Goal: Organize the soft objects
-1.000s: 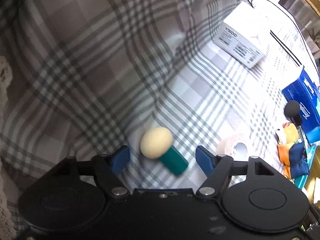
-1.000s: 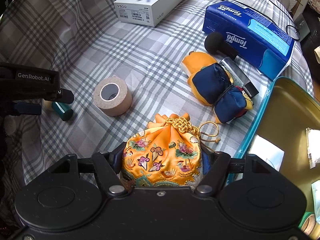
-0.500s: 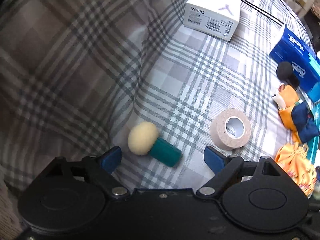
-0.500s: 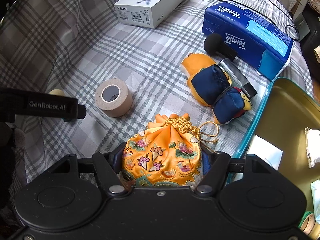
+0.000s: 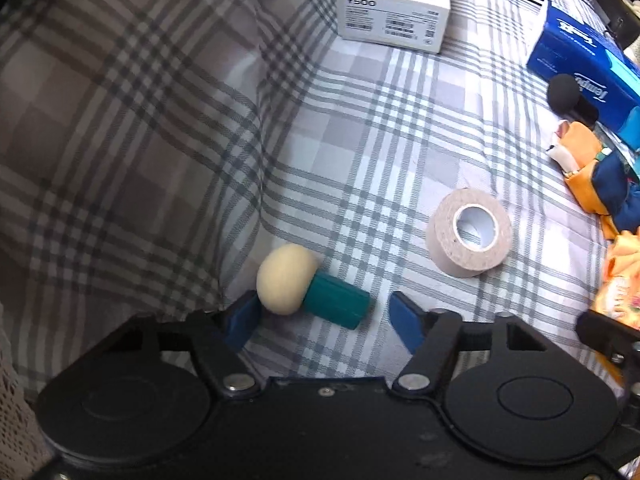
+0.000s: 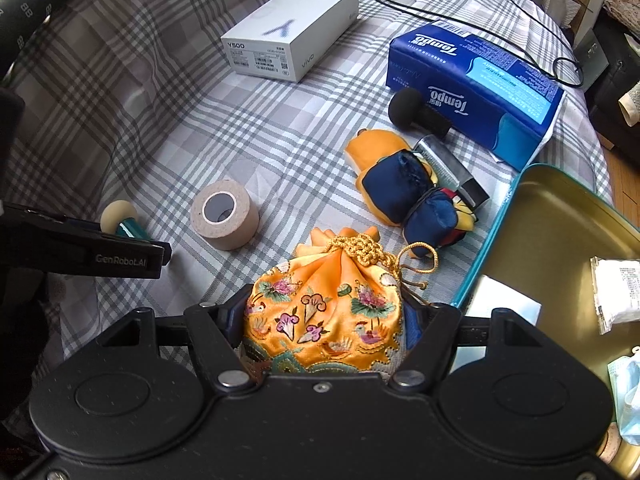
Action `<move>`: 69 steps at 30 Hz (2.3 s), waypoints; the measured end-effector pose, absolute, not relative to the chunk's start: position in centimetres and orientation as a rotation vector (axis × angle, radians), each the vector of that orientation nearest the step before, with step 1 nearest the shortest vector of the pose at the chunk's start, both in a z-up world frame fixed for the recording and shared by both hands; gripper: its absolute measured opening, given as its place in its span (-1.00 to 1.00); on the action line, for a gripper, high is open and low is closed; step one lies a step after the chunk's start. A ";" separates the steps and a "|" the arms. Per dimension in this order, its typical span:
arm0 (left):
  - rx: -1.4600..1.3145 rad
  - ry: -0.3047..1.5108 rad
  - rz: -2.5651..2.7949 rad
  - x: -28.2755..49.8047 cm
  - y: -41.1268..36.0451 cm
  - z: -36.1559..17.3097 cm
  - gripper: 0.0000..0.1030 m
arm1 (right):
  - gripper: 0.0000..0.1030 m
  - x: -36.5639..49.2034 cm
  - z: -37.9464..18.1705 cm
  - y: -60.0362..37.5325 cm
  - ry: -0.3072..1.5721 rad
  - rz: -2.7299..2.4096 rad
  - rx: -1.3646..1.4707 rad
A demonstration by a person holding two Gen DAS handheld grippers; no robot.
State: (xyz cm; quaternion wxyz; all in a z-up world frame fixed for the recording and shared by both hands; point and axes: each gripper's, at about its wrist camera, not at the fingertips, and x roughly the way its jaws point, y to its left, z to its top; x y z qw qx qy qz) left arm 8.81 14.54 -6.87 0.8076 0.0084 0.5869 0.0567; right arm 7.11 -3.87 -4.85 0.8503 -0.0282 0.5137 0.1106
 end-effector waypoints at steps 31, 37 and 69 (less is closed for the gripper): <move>0.004 1.095 -0.148 7.1 5.1 3.2 0.07 | 0.29 6.5 2.3 -17.9 0.984 -0.158 0.366; 0.063 1.085 -0.242 7.8 -1.3 4.3 0.07 | 0.29 5.5 2.0 -22.8 0.953 -0.276 0.477; 0.101 1.023 -0.194 7.9 -5.1 6.0 0.90 | 0.41 4.4 3.3 -23.6 0.882 -0.378 0.384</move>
